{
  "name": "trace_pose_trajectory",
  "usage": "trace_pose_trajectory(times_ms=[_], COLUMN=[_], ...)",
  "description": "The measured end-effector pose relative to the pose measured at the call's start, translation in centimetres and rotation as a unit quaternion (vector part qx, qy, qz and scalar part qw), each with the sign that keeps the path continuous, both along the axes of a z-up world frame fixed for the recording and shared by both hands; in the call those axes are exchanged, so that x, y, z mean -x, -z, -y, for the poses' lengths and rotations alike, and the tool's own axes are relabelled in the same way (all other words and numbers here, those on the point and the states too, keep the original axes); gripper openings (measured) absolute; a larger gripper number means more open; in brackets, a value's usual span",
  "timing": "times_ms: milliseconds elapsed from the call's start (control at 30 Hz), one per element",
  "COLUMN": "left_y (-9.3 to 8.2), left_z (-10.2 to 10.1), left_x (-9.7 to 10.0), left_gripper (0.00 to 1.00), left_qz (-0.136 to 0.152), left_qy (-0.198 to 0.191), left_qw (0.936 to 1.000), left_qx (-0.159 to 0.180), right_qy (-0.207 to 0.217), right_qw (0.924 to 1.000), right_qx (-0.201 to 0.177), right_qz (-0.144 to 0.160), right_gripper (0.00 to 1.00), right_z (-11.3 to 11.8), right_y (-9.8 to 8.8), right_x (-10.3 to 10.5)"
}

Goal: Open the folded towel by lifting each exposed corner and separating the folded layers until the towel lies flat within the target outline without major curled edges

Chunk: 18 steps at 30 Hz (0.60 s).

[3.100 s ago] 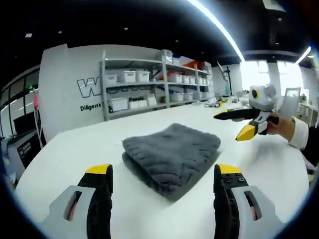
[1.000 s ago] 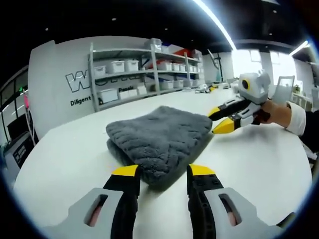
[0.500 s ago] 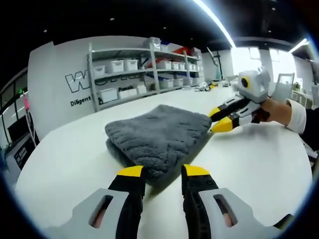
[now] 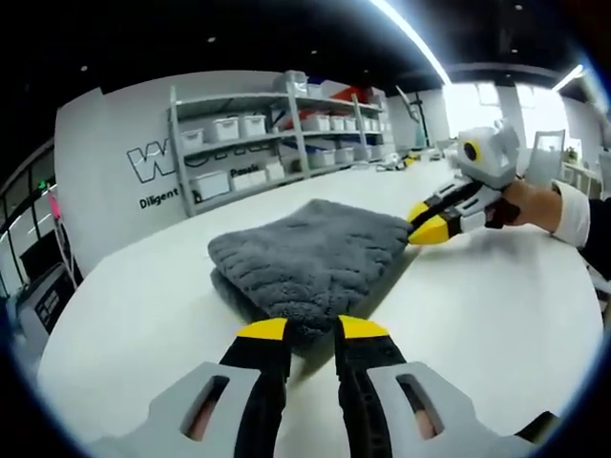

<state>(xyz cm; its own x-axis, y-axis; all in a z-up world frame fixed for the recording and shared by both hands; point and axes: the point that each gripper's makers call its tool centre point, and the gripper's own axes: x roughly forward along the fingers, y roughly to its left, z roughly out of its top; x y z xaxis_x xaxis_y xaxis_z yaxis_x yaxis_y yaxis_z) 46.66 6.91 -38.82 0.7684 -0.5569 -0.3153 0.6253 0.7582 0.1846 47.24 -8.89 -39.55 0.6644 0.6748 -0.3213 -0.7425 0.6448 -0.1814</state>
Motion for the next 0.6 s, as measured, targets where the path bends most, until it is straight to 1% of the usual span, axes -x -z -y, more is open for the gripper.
trace_pose_trajectory(times_ms=[100,267,400,600], left_y=[-0.01,-0.17,-0.18,-0.22], left_z=[-0.02,-0.11,-0.10,-0.11], left_x=[0.13,0.32,0.38,0.48], left_gripper=[0.15,0.12,0.10,0.08], left_qz=[0.002,-0.005,-0.006,-0.010], left_qy=[0.001,-0.001,-0.002,-0.002], left_qw=[1.0000,0.9999,0.9999,0.9998], left_qx=[-0.004,0.010,0.010,0.016], right_qy=[0.001,0.002,0.001,0.002], right_qw=[1.0000,1.0000,1.0000,1.0000], right_qx=[0.000,0.002,0.004,0.007], right_qz=[0.000,0.000,0.001,0.004], right_gripper=[0.05,0.04,0.04,0.04], right_z=[0.08,0.18,0.17,-0.02], right_y=[-0.03,-0.03,0.00,0.03], right_x=[-0.08,-0.18,-0.25,0.25])
